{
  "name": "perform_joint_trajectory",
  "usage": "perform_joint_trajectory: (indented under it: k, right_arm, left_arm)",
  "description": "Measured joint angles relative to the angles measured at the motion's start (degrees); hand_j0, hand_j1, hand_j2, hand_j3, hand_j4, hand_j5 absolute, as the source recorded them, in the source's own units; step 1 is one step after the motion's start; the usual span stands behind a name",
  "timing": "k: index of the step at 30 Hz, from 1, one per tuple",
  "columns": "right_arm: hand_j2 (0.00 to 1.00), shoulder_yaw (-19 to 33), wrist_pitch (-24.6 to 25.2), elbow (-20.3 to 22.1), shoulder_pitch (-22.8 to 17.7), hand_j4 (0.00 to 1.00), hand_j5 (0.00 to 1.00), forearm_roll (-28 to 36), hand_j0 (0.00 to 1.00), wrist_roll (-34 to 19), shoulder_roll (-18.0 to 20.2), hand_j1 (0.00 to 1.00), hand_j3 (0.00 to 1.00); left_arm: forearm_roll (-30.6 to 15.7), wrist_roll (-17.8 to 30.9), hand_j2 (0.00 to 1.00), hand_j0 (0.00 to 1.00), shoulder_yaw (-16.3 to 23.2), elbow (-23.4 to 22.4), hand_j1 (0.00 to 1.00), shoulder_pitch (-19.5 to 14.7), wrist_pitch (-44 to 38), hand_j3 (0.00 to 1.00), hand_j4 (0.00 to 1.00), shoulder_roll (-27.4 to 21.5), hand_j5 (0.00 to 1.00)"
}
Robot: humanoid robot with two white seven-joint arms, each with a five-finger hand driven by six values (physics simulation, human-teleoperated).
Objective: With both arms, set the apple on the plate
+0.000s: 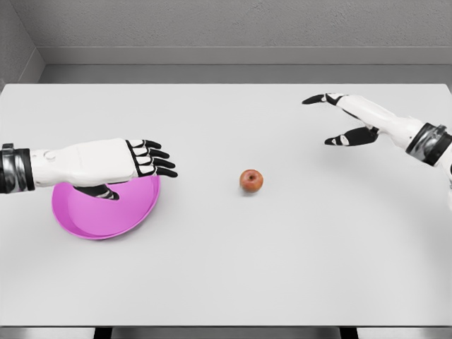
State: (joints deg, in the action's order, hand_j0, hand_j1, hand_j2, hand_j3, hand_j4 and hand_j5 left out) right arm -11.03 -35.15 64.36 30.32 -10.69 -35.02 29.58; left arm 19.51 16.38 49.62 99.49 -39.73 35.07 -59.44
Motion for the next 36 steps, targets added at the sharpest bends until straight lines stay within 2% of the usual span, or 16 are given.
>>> perform_joint_trajectory:
  k: [2,3,5,8,10,12,17,22,26,29,32,36]
  right_arm:
    - [1.00,1.8,0.0,-0.4,-0.1,1.00,1.00,0.2,1.00,0.0,2.1,1.00,1.00]
    - [1.00,2.5,0.0,-0.5,-0.2,1.00,1.00,0.2,1.00,0.0,3.2,1.00,1.00]
    - [1.00,3.7,0.0,-0.7,-0.7,1.00,1.00,0.3,1.00,0.0,5.4,1.00,1.00]
    - [1.00,5.4,0.0,-0.8,-1.4,1.00,1.00,0.3,1.00,0.0,7.9,1.00,1.00]
    - [1.00,5.8,0.0,-0.8,-1.4,1.00,1.00,0.3,1.00,0.0,8.6,1.00,1.00]
    - [1.00,6.0,0.0,-0.9,-1.6,1.00,1.00,0.2,1.00,0.0,9.2,1.00,1.00]
    - [1.00,6.3,0.0,-0.7,-1.6,1.00,1.00,0.1,1.00,0.0,11.5,1.00,1.00]
    - [1.00,6.2,0.0,-0.5,-1.5,1.00,1.00,-0.1,1.00,0.0,12.0,1.00,1.00]
    - [1.00,6.2,0.0,-0.4,-1.6,1.00,1.00,-0.1,1.00,0.0,12.0,1.00,1.00]
    - [1.00,6.0,0.0,-0.4,-1.8,1.00,1.00,-0.1,1.00,0.0,12.0,1.00,1.00]
    - [1.00,5.9,0.0,-0.2,-1.8,1.00,1.00,-0.2,1.00,0.0,12.0,1.00,1.00]
    - [1.00,5.8,0.0,0.0,-2.2,1.00,1.00,-0.2,1.00,0.0,12.0,1.00,1.00]
  left_arm:
    - [0.1,0.2,1.00,1.00,0.1,0.0,1.00,-0.9,0.0,1.00,1.00,0.9,1.00]
    - [0.1,1.1,1.00,1.00,0.3,0.0,1.00,-2.5,0.0,1.00,1.00,2.1,1.00]
    - [0.0,2.8,1.00,1.00,3.2,0.0,1.00,-8.4,0.0,1.00,1.00,5.6,1.00]
    - [0.1,5.7,1.00,1.00,7.6,-1.4,1.00,-12.7,0.0,1.00,1.00,12.5,1.00]
    - [0.1,7.6,1.00,1.00,9.1,-2.8,1.00,-13.2,0.0,1.00,1.00,15.9,1.00]
    - [0.0,8.6,1.00,1.00,9.9,-5.1,1.00,-15.1,0.0,1.00,1.00,18.5,1.00]
    - [0.1,9.3,1.00,1.00,10.4,-10.6,1.00,-15.8,0.0,1.00,1.00,24.3,1.00]
    - [0.1,9.5,1.00,1.00,10.2,-11.9,1.00,-17.8,0.0,1.00,1.00,28.6,1.00]
    - [1.5,9.5,1.00,1.00,10.5,-13.2,1.00,-17.7,0.0,1.00,1.00,30.0,1.00]
    - [2.8,9.5,1.00,1.00,10.9,-17.9,1.00,-17.6,0.0,1.00,1.00,30.7,1.00]
    - [3.3,9.4,1.00,1.00,12.3,-20.4,1.00,-17.2,0.0,1.00,1.00,31.5,1.00]
    - [3.6,9.3,1.00,1.00,14.1,-21.6,1.00,-17.1,0.1,1.00,1.00,33.0,1.00]
